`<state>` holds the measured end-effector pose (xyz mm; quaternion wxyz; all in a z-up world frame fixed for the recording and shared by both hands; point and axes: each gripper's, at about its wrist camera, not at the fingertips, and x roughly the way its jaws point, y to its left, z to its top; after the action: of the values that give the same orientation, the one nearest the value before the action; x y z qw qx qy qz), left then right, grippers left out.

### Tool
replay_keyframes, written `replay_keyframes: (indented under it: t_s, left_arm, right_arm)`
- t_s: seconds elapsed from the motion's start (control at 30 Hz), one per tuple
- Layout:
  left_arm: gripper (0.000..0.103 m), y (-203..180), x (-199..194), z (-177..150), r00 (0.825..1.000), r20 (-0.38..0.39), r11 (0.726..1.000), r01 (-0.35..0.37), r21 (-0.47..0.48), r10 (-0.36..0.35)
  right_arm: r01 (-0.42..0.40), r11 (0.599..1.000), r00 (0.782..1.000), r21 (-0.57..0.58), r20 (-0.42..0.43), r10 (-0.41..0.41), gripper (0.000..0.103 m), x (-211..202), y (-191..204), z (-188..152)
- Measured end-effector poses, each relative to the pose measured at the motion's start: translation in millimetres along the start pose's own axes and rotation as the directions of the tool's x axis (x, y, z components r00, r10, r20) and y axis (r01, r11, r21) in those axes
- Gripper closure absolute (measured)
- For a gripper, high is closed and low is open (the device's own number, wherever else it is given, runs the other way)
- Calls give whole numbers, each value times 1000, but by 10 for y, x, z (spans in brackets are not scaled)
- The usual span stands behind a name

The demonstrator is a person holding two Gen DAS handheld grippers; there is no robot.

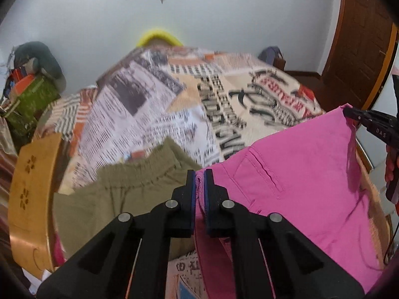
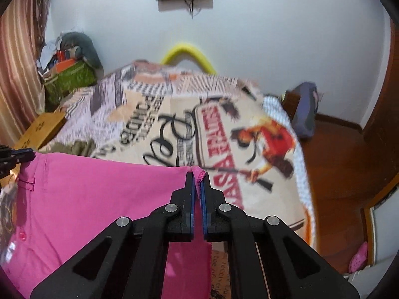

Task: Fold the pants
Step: 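Grasp the pink pants' waistband edge with the left and right grippers, then lift the waistband and fold it over toward the hem with both grippers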

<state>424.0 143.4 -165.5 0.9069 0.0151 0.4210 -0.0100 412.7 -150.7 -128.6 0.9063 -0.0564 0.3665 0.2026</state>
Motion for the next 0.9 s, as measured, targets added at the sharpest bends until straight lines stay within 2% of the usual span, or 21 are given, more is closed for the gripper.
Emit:
replay_keyframes:
  t_s: [0.17,0.37,0.63,0.9]
  left_arm:
    - [98,-36,-350,108,999,34,1000,5,2,-5]
    - [98,-168,-843,-9,998,60,999,25,26,-27]
    - [98,-419,-1500,-370,994,104,996,23,88,-32]
    - [98,-604,-1851,-918,994,107,989,21,148,-37]
  right_arm:
    - [-12,1000,999,14,50,11,100,-362,5,90]
    - [-36,999,996,23,88,34,100,-893,38,-40]
    - [-56,998,991,33,121,51,100,-1486,137,-346]
    - [-79,996,991,46,114,73,100,-1827,194,-731]
